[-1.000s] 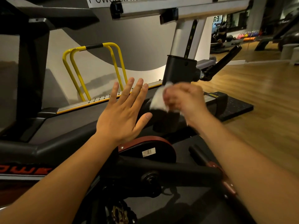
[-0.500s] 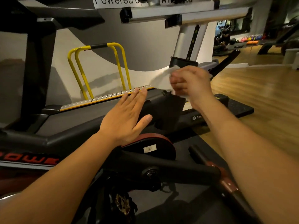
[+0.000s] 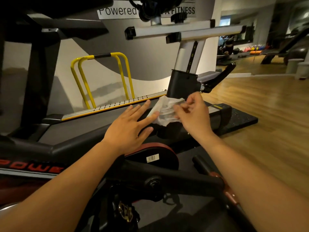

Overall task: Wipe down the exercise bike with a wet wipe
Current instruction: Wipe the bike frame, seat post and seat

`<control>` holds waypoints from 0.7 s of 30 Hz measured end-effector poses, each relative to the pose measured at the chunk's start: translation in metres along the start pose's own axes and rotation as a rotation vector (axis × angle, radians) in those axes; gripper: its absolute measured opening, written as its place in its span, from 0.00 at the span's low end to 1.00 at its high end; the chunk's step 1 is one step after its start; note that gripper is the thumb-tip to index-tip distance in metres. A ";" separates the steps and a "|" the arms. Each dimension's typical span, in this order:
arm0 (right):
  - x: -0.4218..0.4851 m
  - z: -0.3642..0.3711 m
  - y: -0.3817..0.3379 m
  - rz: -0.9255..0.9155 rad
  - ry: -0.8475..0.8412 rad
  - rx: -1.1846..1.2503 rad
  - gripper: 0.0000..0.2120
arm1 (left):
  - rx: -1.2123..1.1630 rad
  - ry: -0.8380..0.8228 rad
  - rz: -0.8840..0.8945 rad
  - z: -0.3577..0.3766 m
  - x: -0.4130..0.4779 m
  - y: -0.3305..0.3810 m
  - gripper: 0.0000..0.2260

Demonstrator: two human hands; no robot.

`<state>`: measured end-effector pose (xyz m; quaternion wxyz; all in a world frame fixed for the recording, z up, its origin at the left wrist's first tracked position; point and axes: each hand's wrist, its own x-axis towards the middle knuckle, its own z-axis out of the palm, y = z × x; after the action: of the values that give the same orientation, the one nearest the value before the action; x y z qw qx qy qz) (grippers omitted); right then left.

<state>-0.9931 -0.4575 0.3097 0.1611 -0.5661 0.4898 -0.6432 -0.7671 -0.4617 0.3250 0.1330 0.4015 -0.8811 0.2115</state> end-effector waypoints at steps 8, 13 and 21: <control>-0.026 0.040 0.016 -0.229 0.324 -0.402 0.13 | -0.027 0.004 0.007 0.002 -0.001 0.001 0.26; -0.047 0.064 0.016 0.141 0.246 -0.148 0.36 | -0.070 0.029 0.002 0.003 -0.003 -0.001 0.28; -0.002 0.062 0.008 0.144 0.351 0.089 0.38 | -0.096 0.111 -0.015 0.007 -0.002 0.004 0.29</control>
<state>-0.9404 -0.4874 0.2943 0.1438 -0.4011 0.5205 -0.7400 -0.7691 -0.4618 0.3166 0.2023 0.3891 -0.8784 0.1900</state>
